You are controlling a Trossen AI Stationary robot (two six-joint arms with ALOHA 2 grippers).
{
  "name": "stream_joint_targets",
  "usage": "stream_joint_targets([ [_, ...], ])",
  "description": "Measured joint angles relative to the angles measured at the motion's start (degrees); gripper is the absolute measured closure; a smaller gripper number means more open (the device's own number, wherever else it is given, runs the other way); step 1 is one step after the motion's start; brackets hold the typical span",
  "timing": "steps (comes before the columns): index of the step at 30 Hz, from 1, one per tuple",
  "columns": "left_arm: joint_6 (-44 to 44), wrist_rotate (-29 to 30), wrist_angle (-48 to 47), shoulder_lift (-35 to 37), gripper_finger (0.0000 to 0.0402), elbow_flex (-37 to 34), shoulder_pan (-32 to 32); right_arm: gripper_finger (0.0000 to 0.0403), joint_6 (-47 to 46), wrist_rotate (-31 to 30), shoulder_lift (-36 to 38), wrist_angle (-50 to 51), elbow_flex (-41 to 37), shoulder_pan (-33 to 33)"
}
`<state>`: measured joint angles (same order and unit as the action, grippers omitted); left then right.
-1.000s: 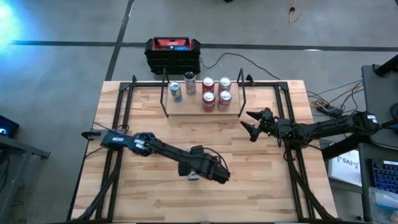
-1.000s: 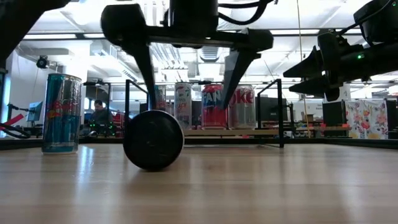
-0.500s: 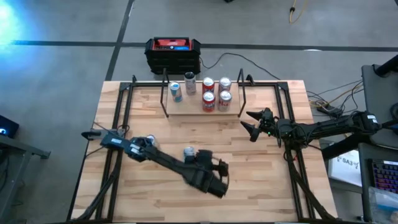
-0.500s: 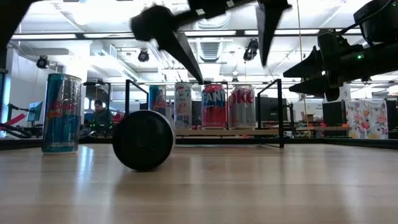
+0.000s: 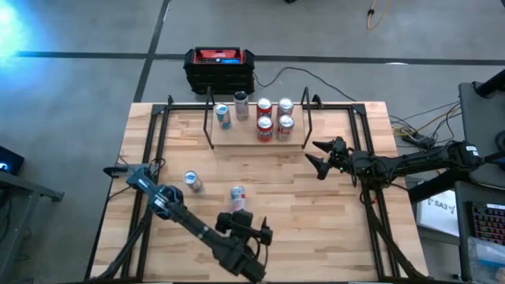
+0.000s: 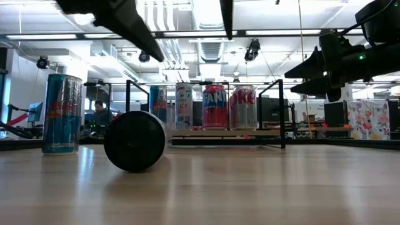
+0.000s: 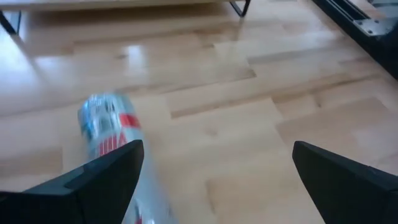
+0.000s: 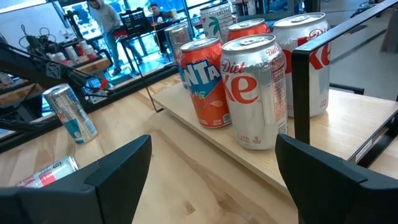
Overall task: Place canned beverage on shelf
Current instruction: Put the white and pink soda can on the shelf aligned with the other white and pink soda can
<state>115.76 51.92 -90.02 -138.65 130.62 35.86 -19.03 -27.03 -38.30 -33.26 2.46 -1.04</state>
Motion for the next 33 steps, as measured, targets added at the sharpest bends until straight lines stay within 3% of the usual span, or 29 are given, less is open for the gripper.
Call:
stream_joint_targets([
  [8, 11.26, -1.74, 0.02, 0.00, 0.0006, -2.86, 6.41, 0.0076, -0.01, 0.00, -0.04, 0.01, 0.00, 0.00],
  [15, 19.83, -2.01, 3.21, 0.04, 0.0006, -11.63, 7.63, 0.0076, -0.01, 0.01, -0.04, 0.01, 0.01, -0.01],
  [22, 18.29, -1.68, 8.13, 0.02, 0.0006, -17.40, 7.04, 0.0076, -0.01, 0.01, -0.04, -0.01, 0.00, 0.00],
  [33, 12.39, 2.10, 10.68, -2.76, 0.0006, -17.89, 6.01, 0.0076, 0.00, -0.01, -0.04, 0.00, 0.01, -0.01],
])
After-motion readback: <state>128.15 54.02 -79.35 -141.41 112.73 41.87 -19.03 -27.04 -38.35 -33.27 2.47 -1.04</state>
